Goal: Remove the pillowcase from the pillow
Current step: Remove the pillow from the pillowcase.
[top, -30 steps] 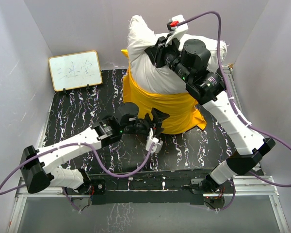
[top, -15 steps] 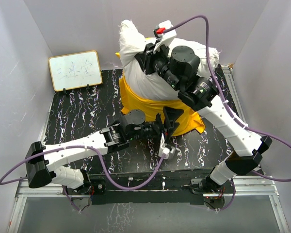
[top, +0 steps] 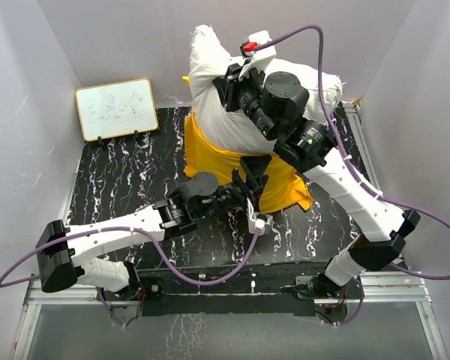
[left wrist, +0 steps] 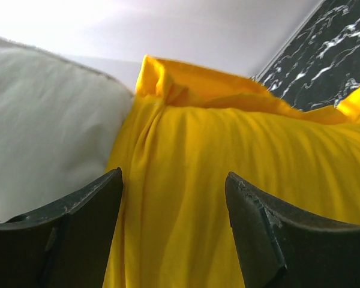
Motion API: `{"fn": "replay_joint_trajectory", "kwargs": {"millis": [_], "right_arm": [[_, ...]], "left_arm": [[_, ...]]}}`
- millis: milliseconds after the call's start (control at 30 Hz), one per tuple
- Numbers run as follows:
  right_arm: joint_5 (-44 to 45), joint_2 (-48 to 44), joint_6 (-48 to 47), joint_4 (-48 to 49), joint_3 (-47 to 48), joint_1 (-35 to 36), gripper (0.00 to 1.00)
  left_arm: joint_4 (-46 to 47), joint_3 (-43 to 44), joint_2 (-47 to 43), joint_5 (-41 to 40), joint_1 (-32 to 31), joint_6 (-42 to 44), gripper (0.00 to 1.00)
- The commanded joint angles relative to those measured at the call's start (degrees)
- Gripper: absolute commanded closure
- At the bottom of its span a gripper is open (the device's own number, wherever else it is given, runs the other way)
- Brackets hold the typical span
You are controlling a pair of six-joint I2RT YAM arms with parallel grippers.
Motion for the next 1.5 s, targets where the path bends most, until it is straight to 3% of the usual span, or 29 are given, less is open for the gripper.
{"fn": "replay_joint_trajectory", "kwargs": {"millis": [0, 133, 233, 333, 567, 733, 867, 1133, 1467], "right_arm": [[8.6, -3.9, -0.8, 10.2, 1.8, 0.6, 0.92], [12.1, -3.2, -2.4, 9.3, 0.8, 0.7, 0.92], [11.4, -2.3, -4.0, 9.9, -0.2, 0.7, 0.92], [12.3, -2.1, -4.3, 10.5, -1.5, 0.7, 0.92], [12.6, -2.0, -4.9, 10.4, 0.3, 0.7, 0.92], [14.2, -1.2, -7.5, 10.9, 4.9, 0.7, 0.92], [15.8, -1.2, -9.7, 12.2, 7.0, 0.1, 0.92], [14.1, -1.0, -8.4, 11.2, 10.8, -7.9, 0.92], [3.9, -2.6, 3.3, 4.5, 3.3, -23.8, 0.92]], "left_arm": [[7.1, 1.1, -0.3, -7.1, 0.1, -1.0, 0.32], [9.9, 0.4, -0.6, -7.1, 0.0, 1.9, 0.30], [4.4, 3.7, 0.9, -9.9, 0.0, 2.6, 0.34], [-5.5, 9.2, 3.7, -14.0, 0.1, -3.3, 0.39], [-18.9, 13.2, 7.4, -11.7, 3.5, -13.9, 0.43], [-25.4, 12.1, 8.2, -8.9, 4.4, -18.1, 0.59], [-26.9, 9.3, 7.6, -8.0, 4.3, -19.0, 0.80], [-28.9, 4.4, 5.8, -9.7, 4.7, -20.8, 0.97], [-31.8, -5.1, -0.2, -5.6, 6.2, -21.8, 0.98]]}}
